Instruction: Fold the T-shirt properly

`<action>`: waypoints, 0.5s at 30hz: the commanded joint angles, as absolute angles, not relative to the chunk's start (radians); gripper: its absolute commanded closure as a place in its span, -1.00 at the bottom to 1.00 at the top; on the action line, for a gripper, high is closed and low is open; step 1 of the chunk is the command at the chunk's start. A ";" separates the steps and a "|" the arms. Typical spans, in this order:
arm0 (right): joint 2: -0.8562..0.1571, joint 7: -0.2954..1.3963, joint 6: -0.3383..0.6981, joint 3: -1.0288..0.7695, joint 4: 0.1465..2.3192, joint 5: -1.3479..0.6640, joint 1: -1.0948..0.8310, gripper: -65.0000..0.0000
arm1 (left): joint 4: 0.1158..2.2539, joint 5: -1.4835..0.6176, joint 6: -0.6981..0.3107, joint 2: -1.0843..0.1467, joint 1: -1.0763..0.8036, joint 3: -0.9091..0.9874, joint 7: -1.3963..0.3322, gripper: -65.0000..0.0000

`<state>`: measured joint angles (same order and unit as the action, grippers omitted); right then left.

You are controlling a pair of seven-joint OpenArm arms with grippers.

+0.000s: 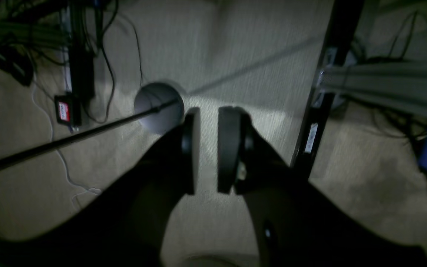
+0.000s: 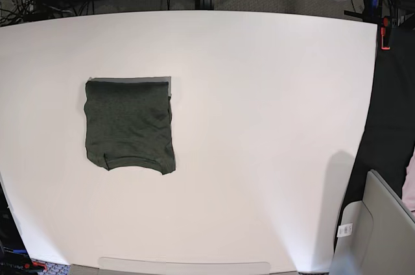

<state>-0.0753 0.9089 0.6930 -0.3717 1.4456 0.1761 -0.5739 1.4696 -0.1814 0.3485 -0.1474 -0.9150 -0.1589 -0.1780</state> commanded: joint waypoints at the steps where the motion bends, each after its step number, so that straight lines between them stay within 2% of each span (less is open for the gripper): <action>1: -0.084 0.878 0.698 -0.355 1.395 0.183 -0.561 0.93 | 1.446 -0.182 0.361 -0.151 -0.897 -0.159 -0.156 0.79; 5: -0.088 0.756 0.619 -0.278 1.178 0.182 -0.450 0.93 | 1.291 -0.202 0.358 -0.151 -0.782 -0.159 -0.156 0.79; 12: -0.084 0.549 0.598 -0.269 0.780 0.189 -0.254 0.93 | 1.010 -0.203 0.358 -0.134 -0.588 -0.159 -0.150 0.79; 15: -0.082 0.443 0.501 -0.269 0.630 0.220 -0.185 0.93 | 0.908 -0.203 0.357 -0.130 -0.524 -0.159 -0.148 0.79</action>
<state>-0.0765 0.4351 0.4900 -0.2676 0.6151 0.2146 -0.1856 0.9028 -0.2062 0.3401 -0.1226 -0.5133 -0.1593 -0.1539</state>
